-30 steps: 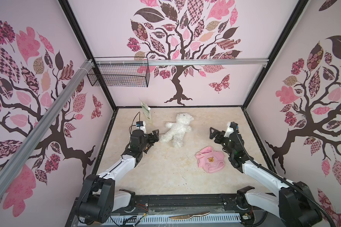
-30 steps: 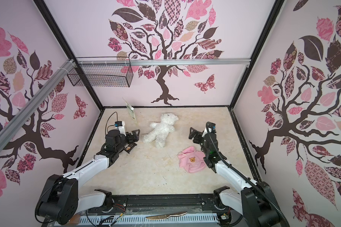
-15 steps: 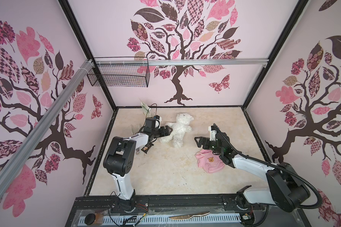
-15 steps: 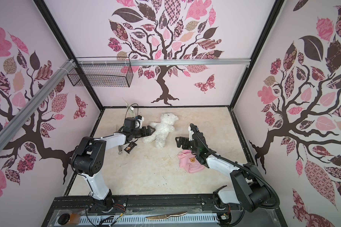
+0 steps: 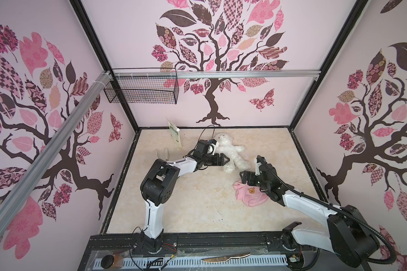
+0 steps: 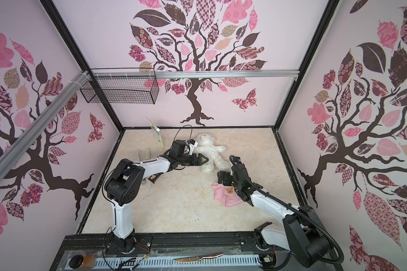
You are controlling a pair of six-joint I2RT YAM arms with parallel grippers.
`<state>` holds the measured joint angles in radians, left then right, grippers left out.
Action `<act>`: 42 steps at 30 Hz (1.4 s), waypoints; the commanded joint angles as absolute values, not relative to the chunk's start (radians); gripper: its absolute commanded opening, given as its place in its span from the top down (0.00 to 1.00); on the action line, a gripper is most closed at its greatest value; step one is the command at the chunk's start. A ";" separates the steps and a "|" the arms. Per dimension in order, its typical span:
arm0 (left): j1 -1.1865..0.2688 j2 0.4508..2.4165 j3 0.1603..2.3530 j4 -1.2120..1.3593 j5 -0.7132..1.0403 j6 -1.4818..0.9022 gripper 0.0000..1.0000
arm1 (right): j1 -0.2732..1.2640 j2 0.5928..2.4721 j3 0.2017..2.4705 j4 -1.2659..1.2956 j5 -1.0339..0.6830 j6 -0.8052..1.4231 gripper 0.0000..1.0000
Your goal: Dress the teddy bear
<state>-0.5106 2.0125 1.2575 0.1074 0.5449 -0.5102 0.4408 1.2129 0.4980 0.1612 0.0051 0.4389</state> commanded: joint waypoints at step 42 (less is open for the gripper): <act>-0.356 1.811 0.910 0.200 0.668 -0.401 0.79 | 0.333 1.406 0.586 0.415 -0.462 0.640 0.28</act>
<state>-0.3901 1.8767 1.0016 0.2356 0.6559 -0.5293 0.3012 1.4475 0.6109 0.3492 -0.3874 0.5716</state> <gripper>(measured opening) 0.220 0.722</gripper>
